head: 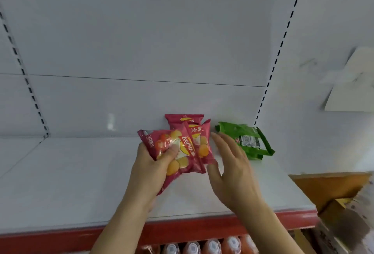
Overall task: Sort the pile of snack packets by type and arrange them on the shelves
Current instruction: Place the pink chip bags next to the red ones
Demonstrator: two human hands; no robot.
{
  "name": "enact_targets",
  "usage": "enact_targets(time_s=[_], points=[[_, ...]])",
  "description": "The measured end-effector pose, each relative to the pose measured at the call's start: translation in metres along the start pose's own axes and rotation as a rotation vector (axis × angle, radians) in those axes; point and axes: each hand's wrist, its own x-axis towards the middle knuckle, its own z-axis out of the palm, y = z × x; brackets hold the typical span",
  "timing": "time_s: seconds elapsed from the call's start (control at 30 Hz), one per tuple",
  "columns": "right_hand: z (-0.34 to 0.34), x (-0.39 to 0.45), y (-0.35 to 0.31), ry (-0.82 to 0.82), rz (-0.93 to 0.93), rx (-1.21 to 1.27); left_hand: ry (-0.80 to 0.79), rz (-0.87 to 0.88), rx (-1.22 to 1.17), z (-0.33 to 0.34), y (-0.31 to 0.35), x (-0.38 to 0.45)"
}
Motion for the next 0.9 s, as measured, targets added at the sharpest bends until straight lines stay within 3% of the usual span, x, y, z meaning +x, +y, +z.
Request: enact_targets(time_s=[0.2,0.37,0.57,0.7,0.77,0.83,0.9], points=[[0.045,0.056,-0.014,-0.299,0.234,-0.281,0.13,-0.012,0.057,-0.029,-0.008,0.003],[0.075,0.067,-0.016,-0.306,0.269,-0.342,0.21,0.008,0.104,-0.046,-0.004,0.005],[0.047,0.057,-0.041,0.084,0.124,0.025,0.199,0.11,0.143,-0.052,0.006,0.023],[0.057,0.029,-0.088,-0.012,-0.064,-0.02,-0.005,0.076,-0.132,-0.035,0.016,0.022],[0.065,0.022,-0.094,-0.091,-0.117,0.03,-0.069,0.093,-0.13,-0.036,0.019,0.024],[0.061,0.023,-0.096,-0.147,-0.074,0.24,-0.06,0.086,-0.151,-0.042,0.018,0.03],[0.058,0.031,-0.09,-0.079,0.037,0.406,-0.035,0.059,-0.146,-0.05,0.017,0.036]])
